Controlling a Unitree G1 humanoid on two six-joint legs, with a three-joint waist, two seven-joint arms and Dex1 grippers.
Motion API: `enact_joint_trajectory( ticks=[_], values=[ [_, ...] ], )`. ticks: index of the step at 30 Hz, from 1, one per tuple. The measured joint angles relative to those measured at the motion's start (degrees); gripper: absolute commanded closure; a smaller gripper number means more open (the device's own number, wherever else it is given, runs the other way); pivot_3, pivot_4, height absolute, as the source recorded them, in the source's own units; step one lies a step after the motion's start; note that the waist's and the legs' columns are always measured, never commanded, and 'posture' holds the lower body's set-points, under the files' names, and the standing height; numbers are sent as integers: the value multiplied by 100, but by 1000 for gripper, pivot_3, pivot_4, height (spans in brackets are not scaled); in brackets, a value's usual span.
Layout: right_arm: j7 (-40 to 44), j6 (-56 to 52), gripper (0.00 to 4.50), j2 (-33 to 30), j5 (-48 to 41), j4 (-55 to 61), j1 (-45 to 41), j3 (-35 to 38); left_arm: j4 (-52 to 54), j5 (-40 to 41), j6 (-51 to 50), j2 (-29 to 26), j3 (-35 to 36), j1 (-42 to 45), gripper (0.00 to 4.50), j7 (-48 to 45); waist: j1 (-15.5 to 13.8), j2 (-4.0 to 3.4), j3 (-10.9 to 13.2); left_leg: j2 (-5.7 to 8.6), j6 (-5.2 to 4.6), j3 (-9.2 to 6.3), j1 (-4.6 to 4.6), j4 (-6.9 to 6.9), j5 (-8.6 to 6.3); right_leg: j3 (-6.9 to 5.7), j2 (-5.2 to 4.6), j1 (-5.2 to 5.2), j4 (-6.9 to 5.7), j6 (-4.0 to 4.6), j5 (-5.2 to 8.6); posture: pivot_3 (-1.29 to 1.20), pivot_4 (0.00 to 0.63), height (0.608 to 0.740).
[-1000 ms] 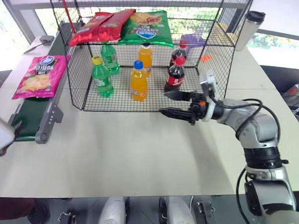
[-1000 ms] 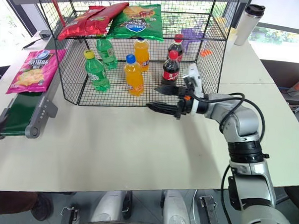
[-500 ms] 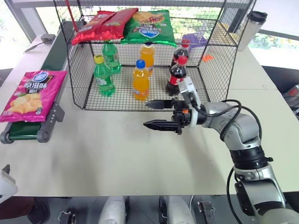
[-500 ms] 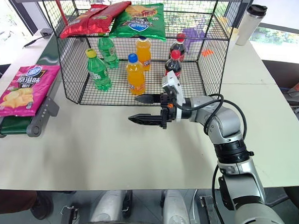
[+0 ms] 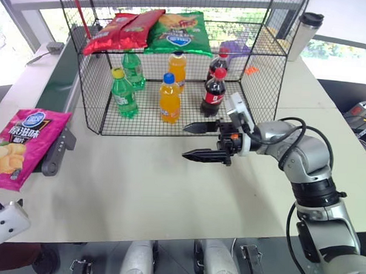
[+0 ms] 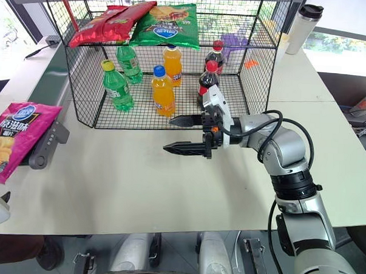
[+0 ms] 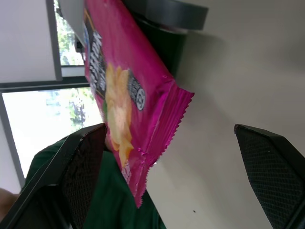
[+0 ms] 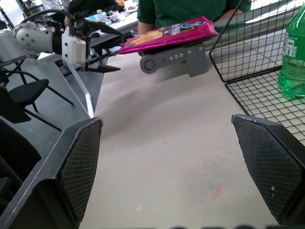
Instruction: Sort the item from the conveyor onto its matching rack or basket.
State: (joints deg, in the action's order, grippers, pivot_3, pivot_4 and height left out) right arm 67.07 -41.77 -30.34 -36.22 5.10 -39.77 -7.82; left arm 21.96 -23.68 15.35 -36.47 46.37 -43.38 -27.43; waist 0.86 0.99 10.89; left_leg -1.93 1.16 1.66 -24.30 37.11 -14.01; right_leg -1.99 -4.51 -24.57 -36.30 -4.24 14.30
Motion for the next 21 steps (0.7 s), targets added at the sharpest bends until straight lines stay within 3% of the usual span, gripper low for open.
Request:
enact_joint_trajectory(
  ticks=[10, 13, 21],
  values=[
    [-279, 32, 0, 0, 3, 198, 106, 39, -1076, -212, 26, -930, -387, 973, 49, 156, -6, 5, -3, -4, 0, 0, 1, 3, 0, -1, -11, 2, -5, -13, -8, 0, 150, 740],
    [-357, 52, 0, 3, 2, 208, 140, 43, -1060, -204, 23, -954, -514, 1190, 784, 171, 15, 5, -3, -4, 0, 2, 2, 2, 0, 0, -12, 1, -6, -32, -19, 0, 150, 740],
    [-482, 96, 0, 10, 2, 269, 190, 99, -938, -23, -91, -859, -562, 1190, 4265, 113, -24, 6, -4, -6, 0, 1, 3, 5, 0, -1, -12, 3, -9, -31, -19, 0, 150, 740]
  ],
)
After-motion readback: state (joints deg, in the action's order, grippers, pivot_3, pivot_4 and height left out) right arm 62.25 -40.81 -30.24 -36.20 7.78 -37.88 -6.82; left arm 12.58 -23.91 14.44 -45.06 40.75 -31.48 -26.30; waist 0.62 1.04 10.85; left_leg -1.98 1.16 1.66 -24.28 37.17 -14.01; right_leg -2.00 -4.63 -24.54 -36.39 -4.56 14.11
